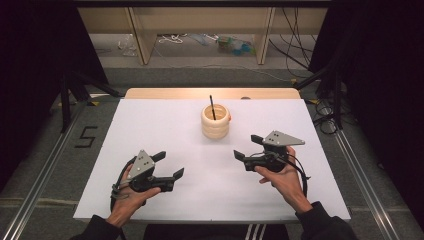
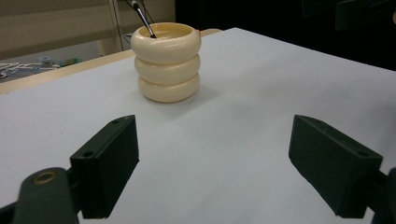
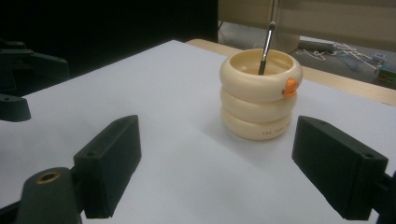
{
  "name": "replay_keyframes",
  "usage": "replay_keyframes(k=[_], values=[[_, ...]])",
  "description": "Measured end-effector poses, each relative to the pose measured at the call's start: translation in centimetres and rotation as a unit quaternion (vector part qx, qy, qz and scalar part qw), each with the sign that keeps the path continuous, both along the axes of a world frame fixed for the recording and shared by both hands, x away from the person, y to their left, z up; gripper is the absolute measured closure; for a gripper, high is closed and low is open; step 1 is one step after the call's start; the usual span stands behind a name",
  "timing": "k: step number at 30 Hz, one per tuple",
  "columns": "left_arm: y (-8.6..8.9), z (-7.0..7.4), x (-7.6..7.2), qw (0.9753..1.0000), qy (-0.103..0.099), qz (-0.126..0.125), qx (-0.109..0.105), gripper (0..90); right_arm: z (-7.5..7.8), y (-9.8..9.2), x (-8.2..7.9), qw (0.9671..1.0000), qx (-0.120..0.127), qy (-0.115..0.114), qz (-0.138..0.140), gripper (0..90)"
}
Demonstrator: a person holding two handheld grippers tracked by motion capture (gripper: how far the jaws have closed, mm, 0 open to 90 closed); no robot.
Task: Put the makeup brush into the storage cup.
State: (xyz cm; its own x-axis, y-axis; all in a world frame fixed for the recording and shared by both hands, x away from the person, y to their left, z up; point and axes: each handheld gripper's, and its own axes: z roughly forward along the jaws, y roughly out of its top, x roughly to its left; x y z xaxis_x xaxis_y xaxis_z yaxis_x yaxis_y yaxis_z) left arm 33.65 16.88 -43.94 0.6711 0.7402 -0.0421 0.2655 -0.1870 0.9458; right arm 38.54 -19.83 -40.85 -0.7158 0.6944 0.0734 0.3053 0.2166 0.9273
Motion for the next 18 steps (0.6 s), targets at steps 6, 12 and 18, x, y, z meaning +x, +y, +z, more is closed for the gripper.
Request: replay_keyframes(k=[6,12,18], values=[[0.0,0.0,0.0,1.0,0.0,0.0,0.0,15.8,-0.4,-0.1,-0.3,1.0,0.003,-0.002,0.0,16.1],[0.0,0.0,0.0,1.0,0.0,0.0,0.0,15.8,-0.9,-0.3,-0.7,0.9999,0.007,0.008,0.002,16.1],[0.0,0.0,0.0,1.0,0.0,0.0,0.0,15.8,-1.3,-0.6,-1.0,0.9999,0.004,0.014,0.004,16.1]])
